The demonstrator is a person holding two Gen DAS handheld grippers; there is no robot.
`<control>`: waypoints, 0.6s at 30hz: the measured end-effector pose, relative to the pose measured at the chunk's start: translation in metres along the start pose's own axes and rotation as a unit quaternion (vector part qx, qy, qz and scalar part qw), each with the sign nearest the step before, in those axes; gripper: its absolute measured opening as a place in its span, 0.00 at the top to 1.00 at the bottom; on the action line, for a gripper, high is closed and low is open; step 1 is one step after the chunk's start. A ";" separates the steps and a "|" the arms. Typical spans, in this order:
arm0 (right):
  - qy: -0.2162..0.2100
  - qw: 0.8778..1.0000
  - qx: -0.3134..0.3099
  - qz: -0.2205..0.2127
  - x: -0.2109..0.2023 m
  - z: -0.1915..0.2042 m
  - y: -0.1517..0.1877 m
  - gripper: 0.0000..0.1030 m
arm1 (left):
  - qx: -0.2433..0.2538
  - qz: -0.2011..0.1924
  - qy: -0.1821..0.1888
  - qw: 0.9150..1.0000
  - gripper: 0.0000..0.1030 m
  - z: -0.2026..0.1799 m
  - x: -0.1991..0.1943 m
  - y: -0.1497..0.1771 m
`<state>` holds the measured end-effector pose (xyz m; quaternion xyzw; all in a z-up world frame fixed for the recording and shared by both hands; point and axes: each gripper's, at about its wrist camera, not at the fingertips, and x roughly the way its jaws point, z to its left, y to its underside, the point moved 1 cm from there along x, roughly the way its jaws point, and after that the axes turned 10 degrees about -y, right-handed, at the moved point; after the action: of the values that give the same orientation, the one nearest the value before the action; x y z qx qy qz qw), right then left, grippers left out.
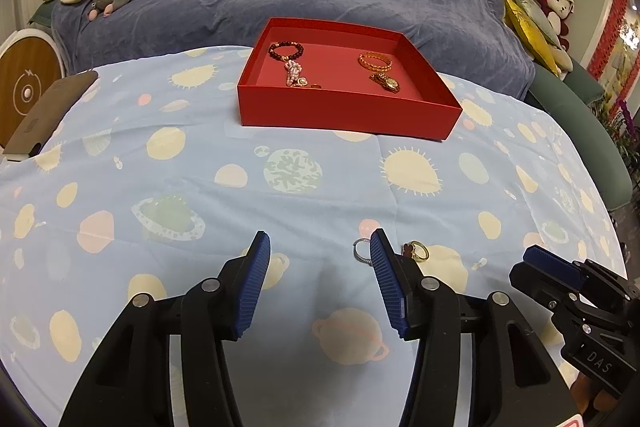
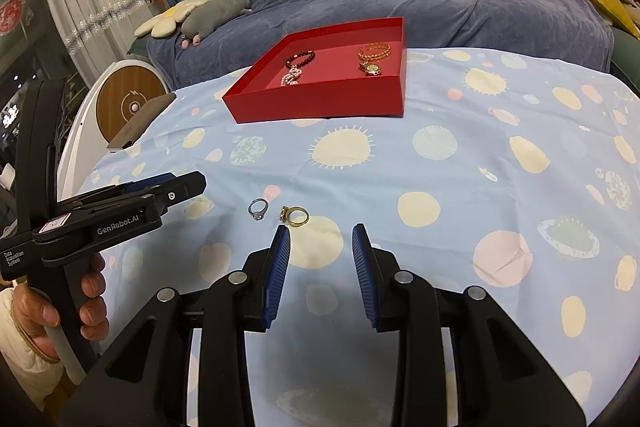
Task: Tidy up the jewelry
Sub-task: 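Grasp the gold ring with the red stone with the right gripper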
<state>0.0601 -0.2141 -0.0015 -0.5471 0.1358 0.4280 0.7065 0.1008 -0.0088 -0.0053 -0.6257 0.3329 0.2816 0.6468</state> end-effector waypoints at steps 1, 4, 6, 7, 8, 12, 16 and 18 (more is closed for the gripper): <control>0.000 1.000 0.000 0.000 0.000 -0.001 0.000 0.70 | -0.001 -0.001 -0.002 1.000 0.50 0.001 0.000 0.000; 0.003 1.000 -0.001 0.006 0.005 -0.001 0.001 0.70 | -0.006 -0.002 -0.002 1.000 0.50 0.003 -0.001 -0.001; 0.002 1.000 -0.003 0.012 0.010 0.001 0.002 0.70 | -0.009 -0.003 -0.003 1.000 0.50 0.006 -0.002 -0.002; 0.002 1.000 -0.004 0.014 0.013 0.002 0.003 0.70 | -0.010 -0.002 -0.005 1.000 0.49 0.008 -0.002 -0.002; 0.001 1.000 -0.006 0.018 0.016 0.003 0.004 0.70 | -0.012 -0.001 -0.005 1.000 0.49 0.010 -0.001 -0.003; 0.003 0.999 -0.014 0.031 0.028 0.007 0.008 0.70 | -0.018 0.000 -0.003 1.000 0.49 0.018 -0.002 -0.004; 0.004 0.999 -0.014 0.037 0.041 0.008 0.004 0.70 | -0.024 0.002 -0.003 1.000 0.49 0.027 -0.003 -0.003; 0.002 0.999 -0.013 0.040 0.049 0.009 0.001 0.70 | -0.028 0.004 0.001 1.000 0.49 0.032 -0.003 -0.002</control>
<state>0.0857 -0.1836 -0.0315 -0.5513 0.1535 0.4560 0.6816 0.1029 0.0229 -0.0017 -0.6429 0.3280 0.2926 0.6272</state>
